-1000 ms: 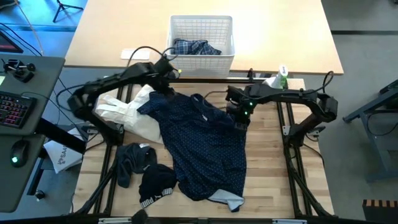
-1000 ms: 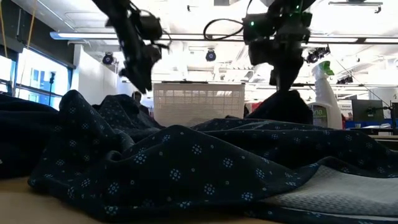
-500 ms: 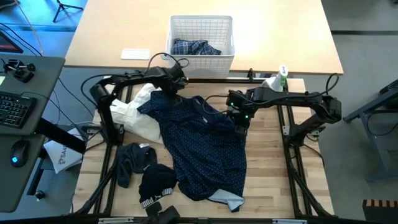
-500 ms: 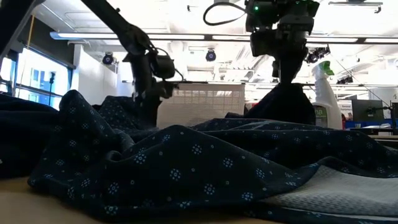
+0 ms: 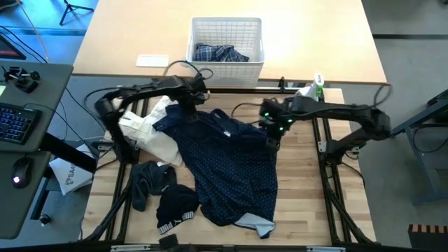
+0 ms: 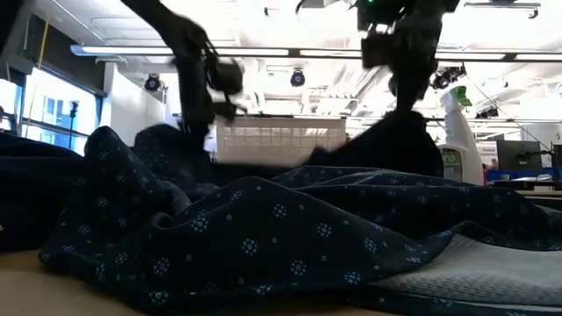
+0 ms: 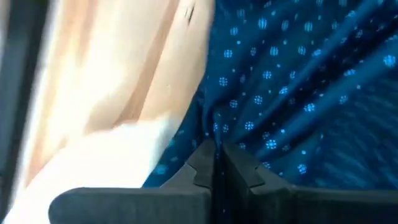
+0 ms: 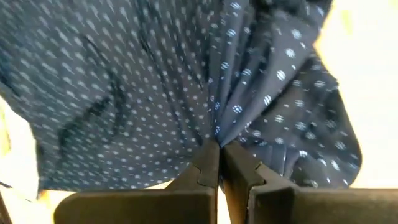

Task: Fold laundry
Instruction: Fold the navy blue polo shirt

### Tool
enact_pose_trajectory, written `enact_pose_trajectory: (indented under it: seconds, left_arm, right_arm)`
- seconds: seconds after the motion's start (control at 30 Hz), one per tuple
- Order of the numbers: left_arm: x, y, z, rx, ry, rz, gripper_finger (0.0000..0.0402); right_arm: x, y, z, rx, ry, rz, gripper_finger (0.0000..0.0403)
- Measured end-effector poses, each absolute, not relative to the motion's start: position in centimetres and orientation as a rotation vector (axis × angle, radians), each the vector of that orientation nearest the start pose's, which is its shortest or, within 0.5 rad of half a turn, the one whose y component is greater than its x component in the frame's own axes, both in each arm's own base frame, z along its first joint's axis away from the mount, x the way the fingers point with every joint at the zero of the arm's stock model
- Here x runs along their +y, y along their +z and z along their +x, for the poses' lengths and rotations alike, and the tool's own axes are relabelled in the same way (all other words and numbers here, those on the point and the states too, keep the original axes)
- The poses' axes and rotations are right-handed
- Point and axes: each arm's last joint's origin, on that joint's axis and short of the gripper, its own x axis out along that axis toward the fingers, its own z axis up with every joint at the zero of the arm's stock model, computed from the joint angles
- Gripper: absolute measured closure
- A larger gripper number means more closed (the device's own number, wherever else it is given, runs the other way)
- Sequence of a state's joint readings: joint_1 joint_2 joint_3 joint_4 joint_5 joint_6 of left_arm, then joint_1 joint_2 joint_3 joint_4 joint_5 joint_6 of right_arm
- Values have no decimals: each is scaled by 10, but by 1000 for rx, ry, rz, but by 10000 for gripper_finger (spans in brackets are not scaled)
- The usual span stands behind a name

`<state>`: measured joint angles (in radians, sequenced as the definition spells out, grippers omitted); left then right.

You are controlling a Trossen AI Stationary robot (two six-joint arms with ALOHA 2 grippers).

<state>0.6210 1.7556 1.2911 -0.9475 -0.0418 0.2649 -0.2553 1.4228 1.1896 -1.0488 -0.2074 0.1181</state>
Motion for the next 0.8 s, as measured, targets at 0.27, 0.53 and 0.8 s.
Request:
enact_pose_trajectory:
  seconds: [0.27,0.53,0.8]
  left_arm:
    - [127,331,215,992,207,-127,400]
    - [139,362,190,847,687,5,401]
    - [188,316,221,970,839,-86,401]
  right_arm:
    - [-45,354,194,824,-20,590,403]
    - [-101,364,168,681,-868,288,403]
    - [-170,324,199,867,-1019,152,402]
